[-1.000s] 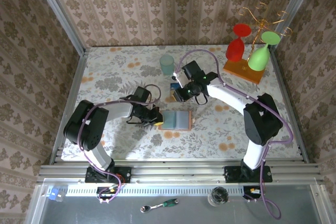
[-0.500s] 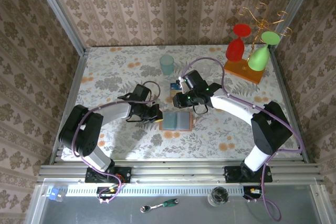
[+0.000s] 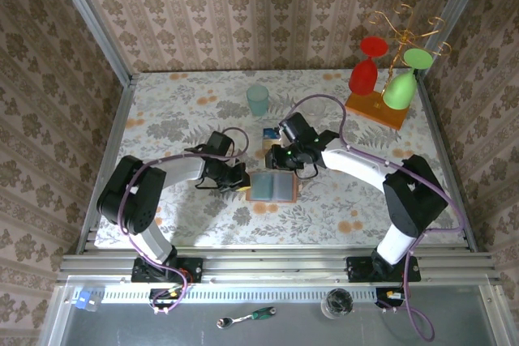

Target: Take the credit cards out of the card holder

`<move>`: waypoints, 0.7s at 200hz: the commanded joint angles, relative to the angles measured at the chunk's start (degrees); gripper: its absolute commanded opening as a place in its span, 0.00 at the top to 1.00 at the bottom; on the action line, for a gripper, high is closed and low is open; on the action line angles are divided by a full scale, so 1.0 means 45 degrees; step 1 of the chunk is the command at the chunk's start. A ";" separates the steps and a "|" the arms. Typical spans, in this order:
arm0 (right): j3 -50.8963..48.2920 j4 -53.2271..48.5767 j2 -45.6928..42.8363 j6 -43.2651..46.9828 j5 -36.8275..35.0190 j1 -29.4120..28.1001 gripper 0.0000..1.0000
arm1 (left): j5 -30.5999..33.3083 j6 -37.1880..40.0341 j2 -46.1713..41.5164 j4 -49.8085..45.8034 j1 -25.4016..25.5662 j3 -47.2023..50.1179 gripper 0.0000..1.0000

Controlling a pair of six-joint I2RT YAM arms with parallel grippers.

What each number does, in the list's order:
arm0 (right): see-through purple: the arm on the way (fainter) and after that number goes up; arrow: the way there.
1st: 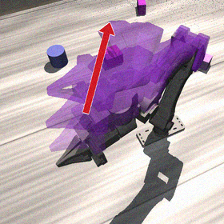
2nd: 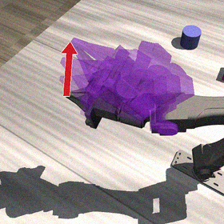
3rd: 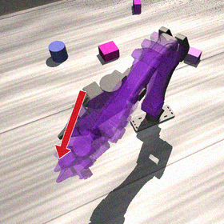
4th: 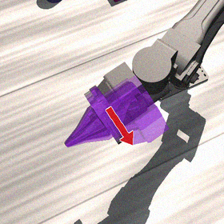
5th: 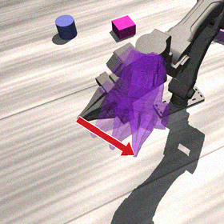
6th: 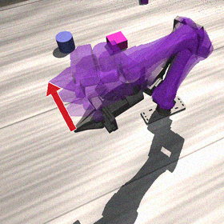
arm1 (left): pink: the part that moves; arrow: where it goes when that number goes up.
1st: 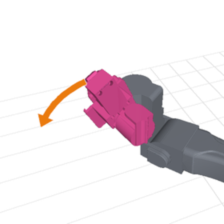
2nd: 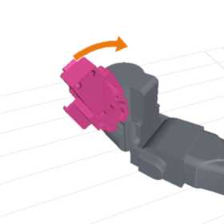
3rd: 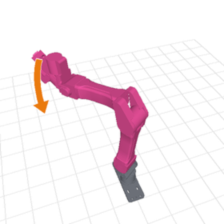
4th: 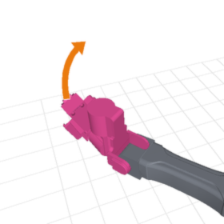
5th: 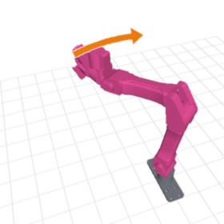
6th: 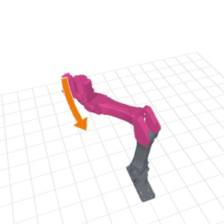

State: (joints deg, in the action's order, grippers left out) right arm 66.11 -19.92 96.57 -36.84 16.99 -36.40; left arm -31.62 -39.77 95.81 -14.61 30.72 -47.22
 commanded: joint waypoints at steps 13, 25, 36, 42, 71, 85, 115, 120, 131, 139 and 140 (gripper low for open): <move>0.0105 -0.0427 0.0394 -0.0619 0.0282 -0.0226 0.73 | 0.0163 0.0302 0.0039 -0.0054 -0.0030 0.0394 1.00; 0.0073 -0.0417 0.0510 -0.0708 0.0428 -0.0265 0.72 | 0.0170 0.0283 0.0046 -0.0046 -0.0030 0.0438 1.00; 0.0074 -0.0389 0.0635 -0.0785 0.0604 -0.0288 0.71 | 0.0183 0.0285 0.0054 -0.0045 -0.0030 0.0457 1.00; 0.0066 -0.0388 0.0720 -0.0835 0.0683 -0.0315 0.70 | 0.0171 0.0279 0.0066 -0.0049 -0.0030 0.0469 1.00; -0.0078 -0.0058 0.1036 -0.1187 0.1080 -0.0503 0.68 | 0.0129 0.0240 0.0027 0.0004 -0.0027 0.0540 1.00; -0.0190 0.0197 0.1204 -0.1383 0.1230 -0.0577 0.67 | 0.0152 0.0239 0.0029 0.0015 -0.0030 0.0518 1.00; -0.0113 0.0332 0.1749 -0.1595 0.1562 -0.0651 0.69 | 0.0171 0.0192 0.0062 0.0038 -0.0030 0.0474 1.00; -0.0107 0.0353 0.1823 -0.1598 0.1630 -0.0660 0.69 | 0.0190 0.0188 0.0062 0.0015 -0.0030 0.0475 1.00; -0.0101 0.0401 0.1969 -0.1637 0.1728 -0.0690 0.69 | 0.0190 0.0186 0.0042 -0.0015 -0.0030 0.0459 1.00; -0.0112 0.0440 0.2036 -0.1676 0.1797 -0.0709 0.70 | 0.0216 0.0185 0.0010 -0.0050 -0.0030 0.0458 1.00; -0.0116 0.0442 0.2045 -0.1676 0.1813 -0.0714 0.70 | 0.0213 0.0185 0.0014 -0.0042 -0.0030 0.0466 1.00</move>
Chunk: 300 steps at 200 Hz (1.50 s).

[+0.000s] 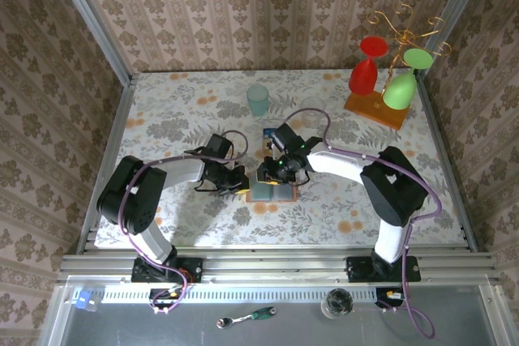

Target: Take the credit cards out of the card holder

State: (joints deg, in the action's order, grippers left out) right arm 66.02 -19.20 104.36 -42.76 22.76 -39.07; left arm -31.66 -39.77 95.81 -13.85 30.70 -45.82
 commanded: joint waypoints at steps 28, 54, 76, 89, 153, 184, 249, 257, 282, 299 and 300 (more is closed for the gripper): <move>-0.0140 0.0468 0.0535 -0.0455 0.0758 -0.0146 0.70 | 0.0234 0.0195 0.0051 -0.0219 -0.0025 0.0144 1.00; -0.0064 0.0555 0.0834 -0.0478 0.1005 -0.0165 0.70 | 0.0206 0.0167 0.0039 -0.0223 -0.0025 0.0144 1.00; -0.0021 0.0507 0.0964 -0.0512 0.0996 -0.0170 0.70 | 0.0184 0.0177 0.0038 -0.0224 -0.0025 0.0125 1.00; -0.0030 0.0438 0.0970 -0.0516 0.0860 -0.0185 0.70 | 0.0178 0.0169 0.0057 -0.0210 -0.0025 0.0119 1.00; 0.0124 -0.0305 0.1009 -0.0439 0.0221 -0.0185 0.69 | 0.0151 0.0206 0.0137 -0.0286 -0.0025 0.0085 1.00; 0.0230 -0.0693 0.1028 -0.0343 -0.0048 -0.0185 0.69 | 0.0132 0.0203 0.0196 -0.0282 -0.0025 0.0066 1.00; 0.0058 -0.1086 0.0581 -0.0122 -0.0663 -0.0108 0.69 | 0.0212 0.0346 0.0268 -0.0430 -0.0044 0.0066 1.00; 0.0014 -0.1085 0.0531 -0.0093 -0.0663 -0.0072 0.69 | 0.0207 0.0361 0.0273 -0.0438 -0.0054 0.0066 1.00; -0.0251 -0.0951 0.0346 -0.0080 -0.0566 0.0064 0.69 | 0.0207 0.0373 0.0337 -0.0438 -0.0064 0.0018 1.00; -0.0458 -0.0813 0.0206 -0.0087 -0.0475 0.0161 0.69 | 0.0296 0.0401 0.0311 -0.0501 -0.0074 -0.0007 1.00; -0.0465 -0.0802 0.0197 -0.0077 -0.0462 0.0164 0.69 | 0.0306 0.0400 0.0301 -0.0509 -0.0069 -0.0010 1.00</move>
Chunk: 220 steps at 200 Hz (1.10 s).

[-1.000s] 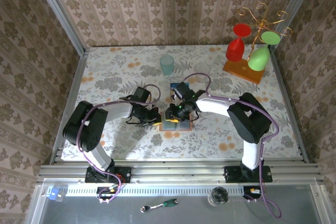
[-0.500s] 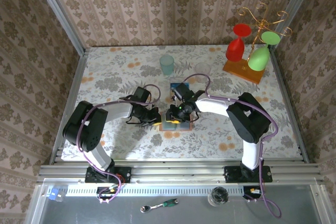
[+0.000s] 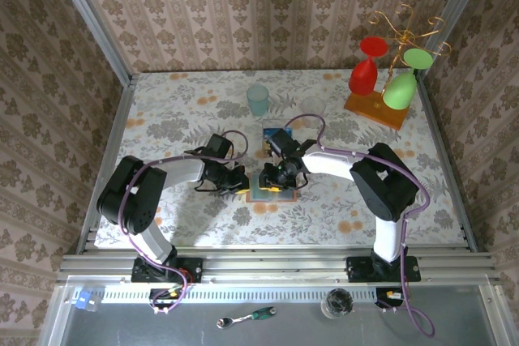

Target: Take the credit cards out of the card holder

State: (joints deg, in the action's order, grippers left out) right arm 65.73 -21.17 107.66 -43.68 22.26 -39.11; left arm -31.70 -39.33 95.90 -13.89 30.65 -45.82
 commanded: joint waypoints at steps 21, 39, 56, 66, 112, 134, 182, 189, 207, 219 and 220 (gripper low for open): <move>-0.0602 -0.0199 -0.0676 0.0142 -0.0245 0.0283 0.69 | 0.0396 0.0342 0.0275 -0.0581 -0.0074 -0.0059 1.00; -0.0913 0.0224 -0.0796 0.0126 -0.0064 0.0387 0.69 | 0.0390 0.0342 0.0276 -0.0593 -0.0074 -0.0104 1.00; -0.1230 0.0791 -0.0813 0.0064 0.0306 0.0503 0.70 | 0.0424 0.0322 0.0181 -0.0588 -0.0074 -0.0135 1.00; -0.1338 0.0985 -0.0763 0.0024 0.0485 0.0580 0.70 | 0.0453 0.0298 0.0083 -0.0578 -0.0074 -0.0195 1.00; -0.1868 0.1705 -0.0864 -0.0156 0.0834 0.0800 0.71 | 0.0406 0.0025 -0.0742 -0.0663 -0.0093 -0.0578 1.00; -0.2036 0.1935 -0.0888 -0.0195 0.0972 0.0878 0.71 | 0.0130 -0.0280 -0.1097 -0.0402 -0.0093 -0.0591 1.00; -0.2359 0.2491 -0.0897 -0.0351 0.1224 0.0976 0.72 | -0.0688 -0.1073 -0.1012 0.0673 0.0196 -0.0648 0.89; -0.2362 0.2526 -0.0906 -0.0359 0.1259 0.0993 0.73 | -0.0801 -0.1201 -0.0891 0.0877 0.0265 -0.0638 0.87; -0.2434 0.2590 -0.0926 -0.0357 0.1288 0.1026 0.73 | -0.1020 -0.1468 -0.0610 0.1363 0.0441 -0.0618 0.80; -0.2445 0.2605 -0.0935 -0.0385 0.1293 0.1036 0.73 | -0.0954 -0.1527 -0.0450 0.1344 0.0538 -0.0636 0.77; -0.2442 0.2609 -0.0926 -0.0378 0.1298 0.1036 0.73 | -0.0949 -0.1530 -0.0441 0.1356 0.0535 -0.0637 0.77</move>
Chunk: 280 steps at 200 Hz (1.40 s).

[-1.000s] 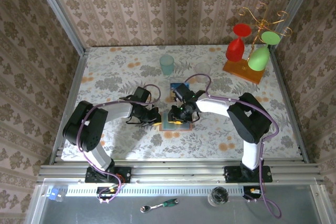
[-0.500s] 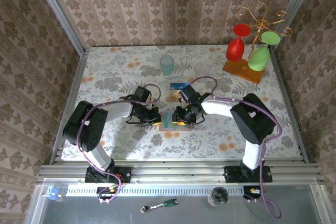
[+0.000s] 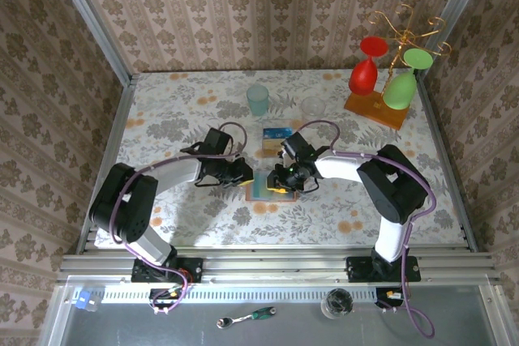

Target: Take the credit cards out of the card holder

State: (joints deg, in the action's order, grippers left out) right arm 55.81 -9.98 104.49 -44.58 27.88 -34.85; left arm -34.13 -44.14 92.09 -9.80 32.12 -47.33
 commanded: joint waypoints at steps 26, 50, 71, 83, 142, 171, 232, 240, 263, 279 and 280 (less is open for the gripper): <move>-0.0297 0.0127 -0.0270 -0.0172 0.0036 0.0107 0.73 | -0.0461 -0.0558 0.0722 0.0531 0.0342 -0.0341 0.75; -0.0347 0.0147 -0.0280 -0.0185 0.0055 0.0108 0.73 | -0.0499 -0.0637 0.0956 0.0665 0.0439 -0.0330 0.75; -0.0385 0.0186 -0.0260 -0.0200 0.0060 0.0108 0.73 | -0.0517 -0.0709 0.1097 0.0748 0.0497 -0.0361 0.76; -0.0390 0.0205 -0.0302 -0.0230 0.0055 0.0105 0.73 | -0.0521 -0.0785 0.1122 0.0881 0.0518 -0.0346 0.78; -0.0441 0.0151 -0.1010 -0.0283 0.0065 0.0105 0.72 | -0.0897 -0.0914 0.1005 0.0953 0.0595 -0.0573 0.85; -0.0394 -0.0215 -0.1650 -0.0194 -0.0255 0.0181 0.71 | -0.0906 -0.0890 0.0920 0.0721 0.0693 -0.0860 0.84; -0.0896 -0.0670 -0.3114 -0.0066 -0.0876 0.0853 0.71 | -0.0966 -0.0836 0.1484 0.0489 0.1206 -0.1789 0.84; -0.0970 -0.0785 -0.3311 -0.0016 -0.0990 0.0986 0.71 | -0.0958 -0.0865 0.1631 0.0512 0.1321 -0.1893 0.85; -0.1280 -0.0965 -0.3945 0.0009 -0.1215 0.1397 0.71 | -0.0952 -0.0923 0.2073 0.0586 0.1595 -0.2179 0.87; -0.1455 -0.0999 -0.4271 0.0004 -0.1251 0.1644 0.71 | -0.0980 -0.0998 0.2367 0.0693 0.1760 -0.2386 0.88; -0.1460 -0.1002 -0.4292 0.0004 -0.1252 0.1657 0.71 | -0.0975 -0.0985 0.2396 0.0703 0.1774 -0.2399 0.88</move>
State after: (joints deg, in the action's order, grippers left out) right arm 50.70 -12.36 88.29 -45.15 24.29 -28.80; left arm -37.39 -48.03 100.64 -6.76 38.94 -55.83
